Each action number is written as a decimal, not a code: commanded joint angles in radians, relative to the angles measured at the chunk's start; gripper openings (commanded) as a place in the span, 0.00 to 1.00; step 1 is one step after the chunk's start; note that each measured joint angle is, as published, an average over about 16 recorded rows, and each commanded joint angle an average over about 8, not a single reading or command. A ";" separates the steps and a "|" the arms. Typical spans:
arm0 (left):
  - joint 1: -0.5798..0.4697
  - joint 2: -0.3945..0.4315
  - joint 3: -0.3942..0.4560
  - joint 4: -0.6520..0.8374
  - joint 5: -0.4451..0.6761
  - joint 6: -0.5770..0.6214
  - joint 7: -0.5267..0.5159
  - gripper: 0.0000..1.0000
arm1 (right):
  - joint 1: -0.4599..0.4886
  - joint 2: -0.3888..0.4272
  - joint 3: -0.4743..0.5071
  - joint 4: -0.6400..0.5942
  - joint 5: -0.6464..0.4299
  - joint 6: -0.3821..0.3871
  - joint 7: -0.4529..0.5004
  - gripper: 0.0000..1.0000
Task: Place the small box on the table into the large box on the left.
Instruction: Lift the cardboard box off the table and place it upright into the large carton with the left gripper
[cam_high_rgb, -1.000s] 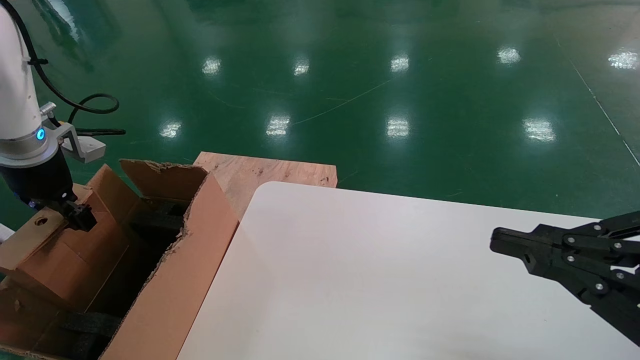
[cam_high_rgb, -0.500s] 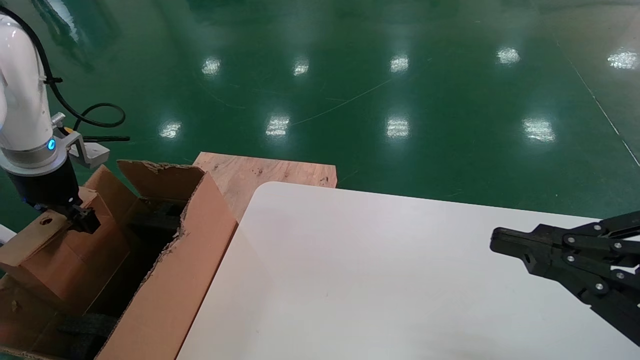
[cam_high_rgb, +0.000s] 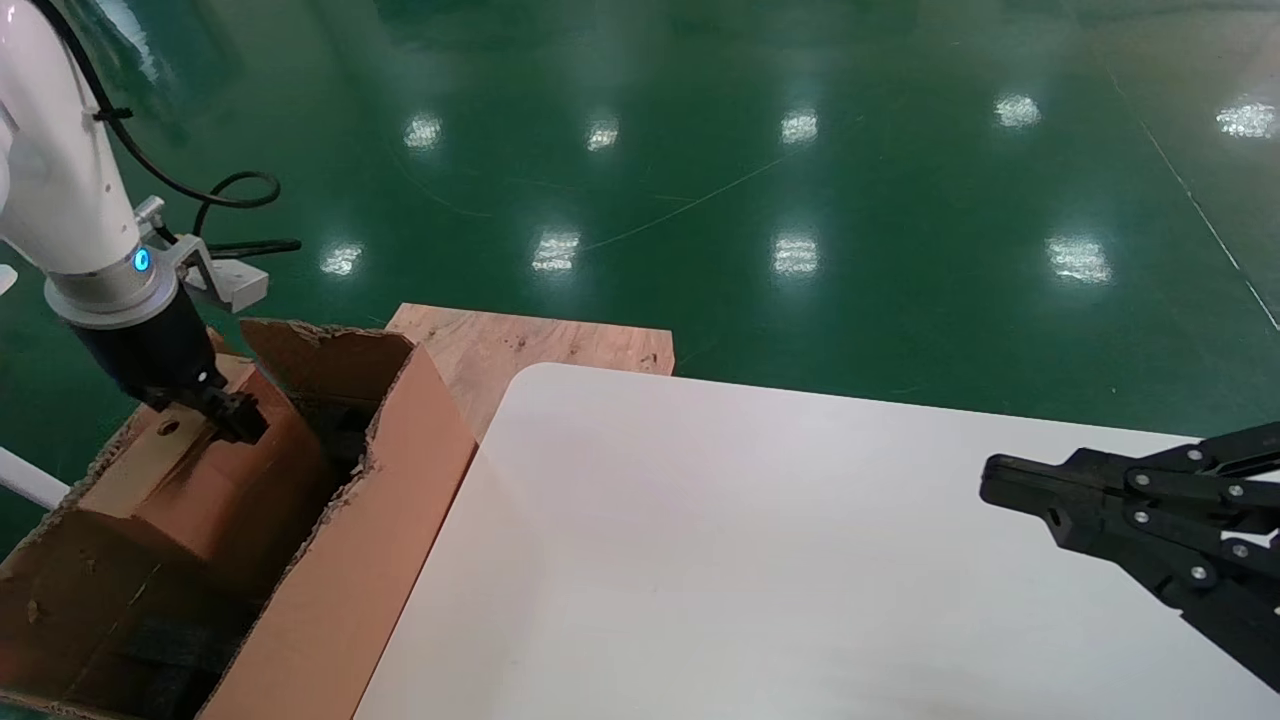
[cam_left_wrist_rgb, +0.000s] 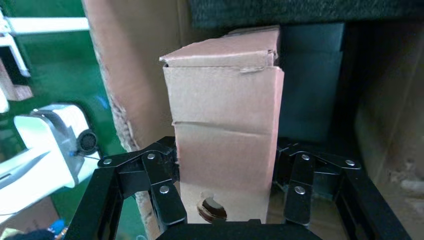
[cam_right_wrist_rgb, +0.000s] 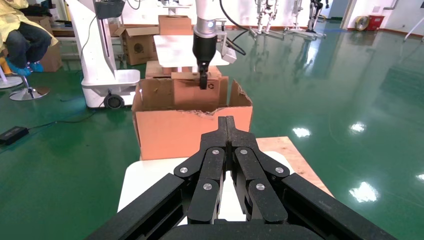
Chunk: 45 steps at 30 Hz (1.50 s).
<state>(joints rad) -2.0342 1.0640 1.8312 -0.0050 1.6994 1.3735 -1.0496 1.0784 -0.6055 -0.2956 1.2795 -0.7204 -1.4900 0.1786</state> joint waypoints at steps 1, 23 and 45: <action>-0.006 0.003 -0.003 0.000 -0.004 0.000 0.001 0.00 | 0.000 0.000 0.000 0.000 0.000 0.000 0.000 0.00; 0.068 -0.044 0.024 0.013 0.034 -0.101 -0.028 0.00 | 0.000 0.001 -0.001 0.000 0.001 0.001 -0.001 0.00; 0.143 -0.059 0.030 0.011 0.043 -0.131 -0.046 0.00 | 0.001 0.001 -0.002 0.000 0.002 0.001 -0.001 0.00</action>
<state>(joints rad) -1.8973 1.0038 1.8606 0.0056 1.7414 1.2414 -1.0939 1.0789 -0.6045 -0.2980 1.2795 -0.7187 -1.4890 0.1774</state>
